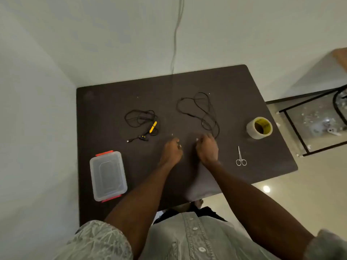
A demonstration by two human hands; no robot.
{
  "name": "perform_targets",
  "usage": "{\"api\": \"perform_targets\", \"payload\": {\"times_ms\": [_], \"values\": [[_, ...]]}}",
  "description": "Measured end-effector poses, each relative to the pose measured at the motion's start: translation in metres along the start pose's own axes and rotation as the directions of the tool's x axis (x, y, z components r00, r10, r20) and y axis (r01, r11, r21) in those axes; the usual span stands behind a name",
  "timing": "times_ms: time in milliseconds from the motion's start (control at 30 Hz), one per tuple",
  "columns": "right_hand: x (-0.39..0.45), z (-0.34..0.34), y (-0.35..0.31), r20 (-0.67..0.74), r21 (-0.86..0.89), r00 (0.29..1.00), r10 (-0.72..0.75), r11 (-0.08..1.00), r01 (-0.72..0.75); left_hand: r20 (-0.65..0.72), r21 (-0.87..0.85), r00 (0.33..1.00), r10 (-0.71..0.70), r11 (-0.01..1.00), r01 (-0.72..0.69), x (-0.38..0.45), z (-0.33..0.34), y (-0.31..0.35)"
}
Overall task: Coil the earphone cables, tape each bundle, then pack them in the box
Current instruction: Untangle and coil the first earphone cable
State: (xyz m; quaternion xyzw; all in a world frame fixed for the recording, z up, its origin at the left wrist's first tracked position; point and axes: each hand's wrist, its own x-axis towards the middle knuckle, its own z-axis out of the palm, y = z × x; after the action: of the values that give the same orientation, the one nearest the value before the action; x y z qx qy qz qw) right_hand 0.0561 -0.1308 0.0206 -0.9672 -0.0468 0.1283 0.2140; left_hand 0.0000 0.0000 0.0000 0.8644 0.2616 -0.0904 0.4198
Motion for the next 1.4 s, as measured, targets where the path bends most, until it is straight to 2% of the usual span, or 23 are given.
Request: {"api": "perform_targets", "payload": {"times_ms": [67,100,200,300,433,633,733,800,933,1033,1100,1167,1333,1400], "values": [[0.003,-0.012,0.015,-0.131,0.057,0.984,0.123,0.992,-0.116,0.058,-0.026,0.997,-0.051,0.998,0.052,-0.004,0.008,0.005],[0.006,-0.016,0.022,-0.139,0.100,0.970,0.198,0.978,-0.185,0.084,-0.030,0.994,-0.073,0.997,0.076,-0.007,0.010,0.007],[0.014,-0.027,0.040,-0.057,0.194,0.942,0.331,0.929,-0.315,0.127,-0.021,0.986,-0.108,0.994,0.112,-0.011,0.010,0.016],[0.023,-0.033,0.049,0.012,0.220,0.932,0.363,0.908,-0.357,0.127,-0.003,0.986,-0.106,0.994,0.107,-0.009,0.010,0.022],[0.038,-0.036,0.052,0.156,0.092,0.932,0.326,0.935,-0.342,0.102,0.008,0.986,-0.129,0.992,0.129,-0.006,0.015,0.031],[0.054,-0.033,0.068,0.250,0.001,0.957,0.149,0.988,-0.154,0.032,-0.017,0.980,-0.196,0.980,0.196,-0.006,0.035,0.054],[0.053,-0.037,0.082,0.257,0.111,0.960,0.113,0.983,-0.146,0.001,-0.074,0.958,-0.288,0.955,0.287,-0.004,0.048,0.065],[0.053,-0.041,0.092,0.267,0.260,0.955,0.129,0.945,-0.200,-0.005,-0.170,0.929,-0.371,0.915,0.365,-0.004,0.058,0.074],[0.051,-0.048,0.110,0.412,0.537,0.898,0.152,0.756,-0.375,0.025,-0.390,0.863,-0.505,0.790,0.473,0.000,0.078,0.080],[0.051,-0.056,0.120,0.468,0.542,0.875,0.125,0.742,-0.395,0.033,-0.488,0.822,-0.568,0.709,0.509,0.005,0.087,0.079],[0.051,-0.063,0.124,0.581,0.544,0.809,0.091,0.696,-0.468,0.051,-0.546,0.816,-0.575,0.669,0.505,0.005,0.087,0.083],[0.051,-0.069,0.126,0.653,0.524,0.756,0.037,0.698,-0.487,0.056,-0.583,0.815,-0.577,0.644,0.496,0.004,0.087,0.090],[0.047,-0.074,0.128,0.652,0.538,0.757,-0.042,0.729,-0.423,0.104,-0.628,0.821,-0.561,0.604,0.492,0.005,0.094,0.099],[0.047,-0.077,0.127,0.677,0.546,0.733,-0.060,0.709,-0.446,0.092,-0.612,0.828,-0.554,0.624,0.486,0.005,0.098,0.101]]}}
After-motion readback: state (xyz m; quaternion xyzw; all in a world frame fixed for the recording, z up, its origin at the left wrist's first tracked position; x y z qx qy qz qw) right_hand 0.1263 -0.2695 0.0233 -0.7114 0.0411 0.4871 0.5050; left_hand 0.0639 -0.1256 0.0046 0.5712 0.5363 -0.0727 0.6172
